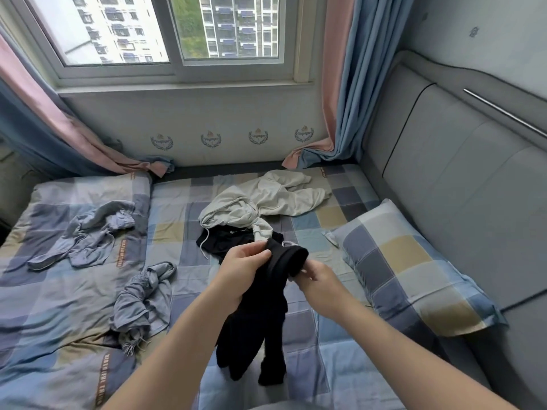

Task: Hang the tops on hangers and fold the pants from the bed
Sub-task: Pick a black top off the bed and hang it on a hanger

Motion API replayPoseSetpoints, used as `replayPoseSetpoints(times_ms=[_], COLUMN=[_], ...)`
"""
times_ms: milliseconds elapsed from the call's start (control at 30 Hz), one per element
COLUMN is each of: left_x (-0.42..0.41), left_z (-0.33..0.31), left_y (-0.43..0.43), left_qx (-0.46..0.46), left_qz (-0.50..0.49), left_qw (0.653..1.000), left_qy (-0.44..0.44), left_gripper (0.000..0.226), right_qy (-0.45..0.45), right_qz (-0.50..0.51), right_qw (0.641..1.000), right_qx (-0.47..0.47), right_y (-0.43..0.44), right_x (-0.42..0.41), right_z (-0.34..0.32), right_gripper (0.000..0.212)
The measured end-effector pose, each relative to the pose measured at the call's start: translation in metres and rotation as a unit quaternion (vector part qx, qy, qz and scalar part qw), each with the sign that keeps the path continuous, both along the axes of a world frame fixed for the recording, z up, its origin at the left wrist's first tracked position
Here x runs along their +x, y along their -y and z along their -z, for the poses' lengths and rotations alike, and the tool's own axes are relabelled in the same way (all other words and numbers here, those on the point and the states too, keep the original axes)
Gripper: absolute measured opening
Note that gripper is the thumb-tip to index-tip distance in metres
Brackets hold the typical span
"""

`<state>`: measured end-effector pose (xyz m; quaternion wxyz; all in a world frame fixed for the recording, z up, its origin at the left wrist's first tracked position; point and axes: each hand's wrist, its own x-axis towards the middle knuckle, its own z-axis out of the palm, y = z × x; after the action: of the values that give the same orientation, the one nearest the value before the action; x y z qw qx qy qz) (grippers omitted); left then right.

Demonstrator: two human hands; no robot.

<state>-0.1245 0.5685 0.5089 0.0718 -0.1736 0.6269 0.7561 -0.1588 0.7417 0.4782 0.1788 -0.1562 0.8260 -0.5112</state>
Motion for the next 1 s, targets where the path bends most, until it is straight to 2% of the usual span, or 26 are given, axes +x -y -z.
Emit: replayPoseSetpoints(times_ms=[67,133,233,300,400,467,533,667,767,833,933,1000], left_x=[0.002,0.002,0.004,0.009,0.020,0.026,0.029,0.025,0.016,0.008,-0.001,-0.005], left_z=[0.006,0.014,0.024,0.025,0.030,0.034,0.040,0.051,0.050,0.042,0.017,0.000], left_y=[0.004,0.009,0.015,0.011,0.000,-0.007,-0.016,-0.031,-0.021,-0.005,0.013,0.018], left_qx=[0.002,-0.032,-0.082,-0.071,-0.083,-0.126,-0.184,-0.293,-0.287,-0.254,-0.188,-0.149], left_qz=[-0.009,-0.051,-0.104,-0.065,0.036,0.113,0.149,0.037,-0.047,-0.097,-0.136,-0.138], left_qw=[1.000,0.998,0.991,0.994,0.991,0.979,0.965,0.949,0.950,0.956,0.964,0.970], left_qy=[0.000,-0.004,-0.019,-0.042,-0.098,-0.117,-0.112,-0.112,-0.115,-0.113,-0.127,-0.135], left_gripper=[0.025,0.022,0.020,0.017,0.048,0.061,0.056,0.009,0.028,0.031,0.030,0.027], right_qy=[-0.015,-0.012,0.003,0.003,0.022,0.054,0.084,0.103,0.090,0.069,0.024,-0.004], right_qz=[0.030,0.064,0.083,0.099,0.134,0.133,0.121,0.154,0.220,0.260,0.309,0.322], right_qw=[0.999,0.995,0.987,0.981,0.965,0.953,0.940,0.919,0.901,0.898,0.908,0.919], right_qx=[-0.035,-0.074,-0.135,-0.169,-0.223,-0.266,-0.308,-0.348,-0.362,-0.348,-0.283,-0.228], right_y=[-0.003,-0.004,-0.001,0.002,0.003,0.001,-0.001,-0.007,-0.018,-0.029,-0.047,-0.057], right_x=[-0.005,-0.011,-0.018,-0.022,-0.026,-0.030,-0.032,-0.039,-0.051,-0.061,-0.077,-0.085], right_z=[-0.007,-0.021,-0.048,-0.068,-0.089,-0.097,-0.104,-0.120,-0.127,-0.126,-0.111,-0.094], right_gripper=[0.028,0.021,0.031,0.033,0.026,0.036,0.043,0.030,0.028,0.027,0.038,0.032])
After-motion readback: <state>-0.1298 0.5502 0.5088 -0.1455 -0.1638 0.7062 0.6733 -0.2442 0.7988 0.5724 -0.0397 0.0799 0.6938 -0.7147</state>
